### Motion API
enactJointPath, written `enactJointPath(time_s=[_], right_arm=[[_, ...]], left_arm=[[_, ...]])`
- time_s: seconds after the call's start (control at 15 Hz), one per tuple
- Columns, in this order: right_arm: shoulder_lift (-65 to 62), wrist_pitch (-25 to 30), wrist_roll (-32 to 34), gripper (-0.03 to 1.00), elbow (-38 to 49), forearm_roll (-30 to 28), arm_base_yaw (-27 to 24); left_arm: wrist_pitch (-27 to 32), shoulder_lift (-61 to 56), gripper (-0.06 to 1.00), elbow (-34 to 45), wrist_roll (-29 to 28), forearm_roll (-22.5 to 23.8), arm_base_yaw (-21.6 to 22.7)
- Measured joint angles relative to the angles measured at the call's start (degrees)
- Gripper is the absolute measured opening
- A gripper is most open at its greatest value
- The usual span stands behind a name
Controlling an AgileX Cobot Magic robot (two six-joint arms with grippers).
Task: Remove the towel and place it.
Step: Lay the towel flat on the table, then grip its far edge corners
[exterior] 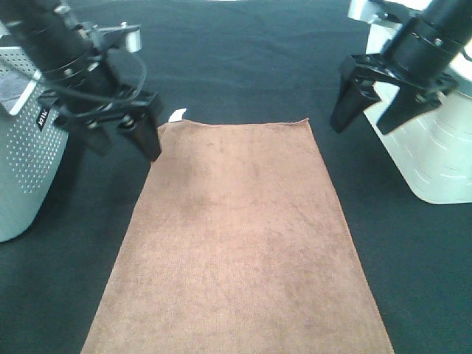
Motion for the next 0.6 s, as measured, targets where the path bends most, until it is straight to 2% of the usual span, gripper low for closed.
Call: enactJointPath(time_s=[0.33, 0.6], right_arm=[[15.64, 6.47, 0.23, 0.77, -21.43, -1.83, -0.06], [25.55, 7.68, 0.57, 0.77, -35.52, -1.83, -0.06]], left_arm=[[0.34, 11.06, 0.72, -13.46, 0.29, -1.09, 5.79], [0.46, 17.13, 0.72, -19.54, 1.78, -2.64, 9.91]])
